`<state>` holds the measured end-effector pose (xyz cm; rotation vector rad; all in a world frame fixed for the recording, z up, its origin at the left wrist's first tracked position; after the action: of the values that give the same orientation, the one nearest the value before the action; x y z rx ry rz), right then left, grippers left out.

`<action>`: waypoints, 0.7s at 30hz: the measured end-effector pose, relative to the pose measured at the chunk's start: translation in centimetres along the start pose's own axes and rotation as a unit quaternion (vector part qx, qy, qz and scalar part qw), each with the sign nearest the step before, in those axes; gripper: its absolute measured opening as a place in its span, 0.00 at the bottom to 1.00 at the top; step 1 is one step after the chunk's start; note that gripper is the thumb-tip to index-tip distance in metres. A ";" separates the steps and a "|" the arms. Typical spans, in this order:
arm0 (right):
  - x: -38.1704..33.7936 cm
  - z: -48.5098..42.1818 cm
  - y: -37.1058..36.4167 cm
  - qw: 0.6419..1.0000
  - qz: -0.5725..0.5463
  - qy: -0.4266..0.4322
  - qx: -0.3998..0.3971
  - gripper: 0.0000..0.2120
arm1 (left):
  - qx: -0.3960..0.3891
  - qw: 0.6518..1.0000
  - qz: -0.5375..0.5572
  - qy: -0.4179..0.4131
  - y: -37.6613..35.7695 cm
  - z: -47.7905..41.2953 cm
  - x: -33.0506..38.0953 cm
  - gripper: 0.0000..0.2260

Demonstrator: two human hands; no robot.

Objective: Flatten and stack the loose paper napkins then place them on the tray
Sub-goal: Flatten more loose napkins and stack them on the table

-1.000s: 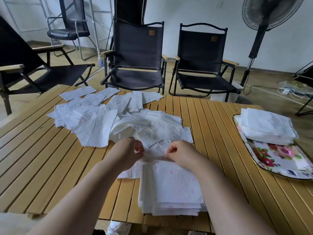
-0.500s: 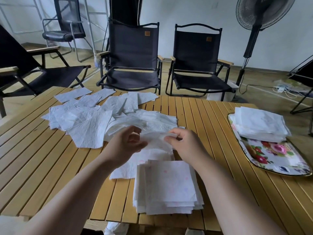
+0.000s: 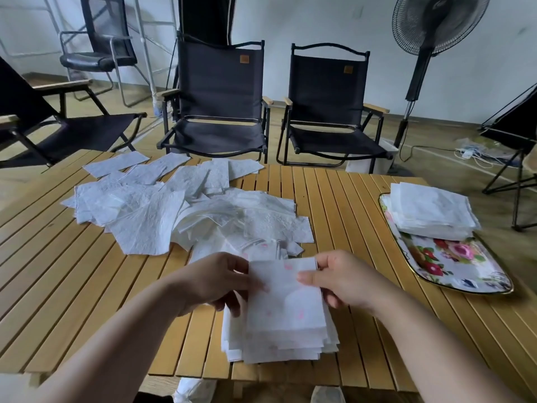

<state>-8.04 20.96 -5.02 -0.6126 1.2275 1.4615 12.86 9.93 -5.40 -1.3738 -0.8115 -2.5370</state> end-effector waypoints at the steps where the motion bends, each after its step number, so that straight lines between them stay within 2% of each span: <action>1: 0.3 0.1 -0.1 0.999 0.043 -0.011 -0.003 0.09 | 0.000 1.000 -0.020 0.011 -0.2 -0.1 0.0 0.07; 4: 0.4 -0.2 -0.3 0.988 0.148 -0.019 0.031 0.16 | -0.005 0.999 -0.032 0.041 -0.1 -0.2 -0.2 0.11; 6: -0.1 -0.7 -0.4 0.979 0.181 0.002 0.093 0.22 | 0.023 0.998 -0.030 0.055 0.8 -0.5 -0.6 0.13; 8: -0.8 -1.5 -0.7 0.973 0.171 0.040 0.151 0.19 | 0.116 0.988 -0.085 0.057 2.1 -1.1 -1.4 0.09; 10: -1.4 -2.7 -1.2 0.973 0.137 0.073 0.173 0.11 | 0.211 0.956 -0.198 0.052 3.5 -1.6 -2.3 0.05; 12: -1.4 -4.1 -2.4 0.978 0.126 0.073 0.151 0.06 | 0.218 0.935 -0.275 0.044 3.8 -1.8 -3.1 0.08; 16: -0.8 -6.6 -4.9 0.982 0.178 0.014 0.069 0.08 | 0.178 0.928 -0.327 0.011 3.4 -2.7 -4.1 0.17; 21: -0.9 -7.7 -5.6 0.980 0.193 -0.013 0.053 0.17 | 0.227 0.907 -0.354 -0.018 3.4 -3.4 -4.0 0.13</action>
<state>-4.45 12.94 -8.82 -0.2909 1.4498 1.7014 13.96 4.76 -8.82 -1.0951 -2.0648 -2.4835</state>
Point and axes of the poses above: each hand's wrist, its own z-axis away from the middle knuckle, its own y-axis out of the back of the hand, x = y × z, the point moved 3 cm from there along -z, towards the middle knuckle, and after that the axes turned 8 degrees about -z, right-handed, at the moved point
